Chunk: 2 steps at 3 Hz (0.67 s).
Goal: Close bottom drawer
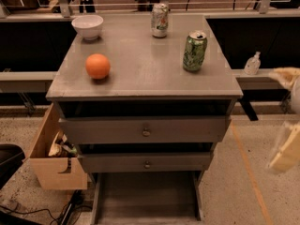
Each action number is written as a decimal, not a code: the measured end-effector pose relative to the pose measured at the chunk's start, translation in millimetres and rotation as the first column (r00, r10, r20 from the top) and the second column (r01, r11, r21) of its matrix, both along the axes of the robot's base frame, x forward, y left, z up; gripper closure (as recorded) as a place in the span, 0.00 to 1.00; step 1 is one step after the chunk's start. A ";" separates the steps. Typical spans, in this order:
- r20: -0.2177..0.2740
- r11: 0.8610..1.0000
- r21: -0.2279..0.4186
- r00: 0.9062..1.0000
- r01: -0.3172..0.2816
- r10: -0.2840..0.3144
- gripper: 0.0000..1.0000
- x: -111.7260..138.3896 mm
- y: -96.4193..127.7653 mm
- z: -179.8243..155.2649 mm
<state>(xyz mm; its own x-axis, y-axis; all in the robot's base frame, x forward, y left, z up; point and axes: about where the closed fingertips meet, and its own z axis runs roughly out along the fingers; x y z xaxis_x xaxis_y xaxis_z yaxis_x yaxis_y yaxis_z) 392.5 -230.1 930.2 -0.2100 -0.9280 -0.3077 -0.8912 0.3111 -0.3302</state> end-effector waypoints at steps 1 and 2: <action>0.040 0.999 0.045 0.999 0.003 -0.005 0.00 -31.7 -15.0 -48.1; -0.005 0.998 0.070 1.000 -0.007 0.007 0.00 -68.5 -22.7 -127.5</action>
Offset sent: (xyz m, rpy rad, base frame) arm -0.1303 -0.0313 -0.2540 0.1042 0.1390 0.0133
